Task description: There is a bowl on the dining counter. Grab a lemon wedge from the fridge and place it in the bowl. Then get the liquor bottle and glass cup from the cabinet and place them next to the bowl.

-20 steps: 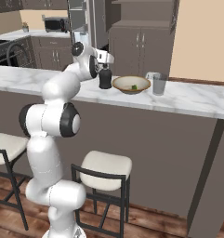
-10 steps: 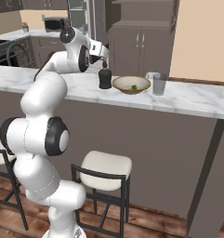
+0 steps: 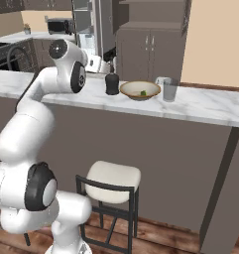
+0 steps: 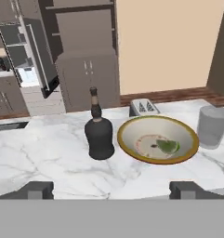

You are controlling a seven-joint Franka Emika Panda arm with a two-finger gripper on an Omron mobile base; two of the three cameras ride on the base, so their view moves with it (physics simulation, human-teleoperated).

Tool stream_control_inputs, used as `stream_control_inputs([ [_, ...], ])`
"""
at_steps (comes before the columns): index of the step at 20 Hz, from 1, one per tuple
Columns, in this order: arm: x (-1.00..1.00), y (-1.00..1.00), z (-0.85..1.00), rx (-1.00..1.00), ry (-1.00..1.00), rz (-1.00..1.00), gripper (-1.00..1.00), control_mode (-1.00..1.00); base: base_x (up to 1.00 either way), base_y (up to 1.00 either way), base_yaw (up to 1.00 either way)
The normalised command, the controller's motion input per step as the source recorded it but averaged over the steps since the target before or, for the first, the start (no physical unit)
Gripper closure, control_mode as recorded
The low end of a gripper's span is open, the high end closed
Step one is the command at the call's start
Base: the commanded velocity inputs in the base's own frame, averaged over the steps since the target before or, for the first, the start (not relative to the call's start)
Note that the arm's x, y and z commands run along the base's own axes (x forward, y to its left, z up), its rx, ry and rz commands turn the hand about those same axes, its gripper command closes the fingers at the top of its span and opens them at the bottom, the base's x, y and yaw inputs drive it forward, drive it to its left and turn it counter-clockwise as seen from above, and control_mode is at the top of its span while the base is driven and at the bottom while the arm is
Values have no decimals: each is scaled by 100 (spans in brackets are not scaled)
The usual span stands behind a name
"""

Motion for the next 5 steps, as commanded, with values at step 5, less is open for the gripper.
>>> stream_control_inputs([
  [5, -100, 5, 0, 0, 0, 0, -100, -100, 0, 0, 0],
])
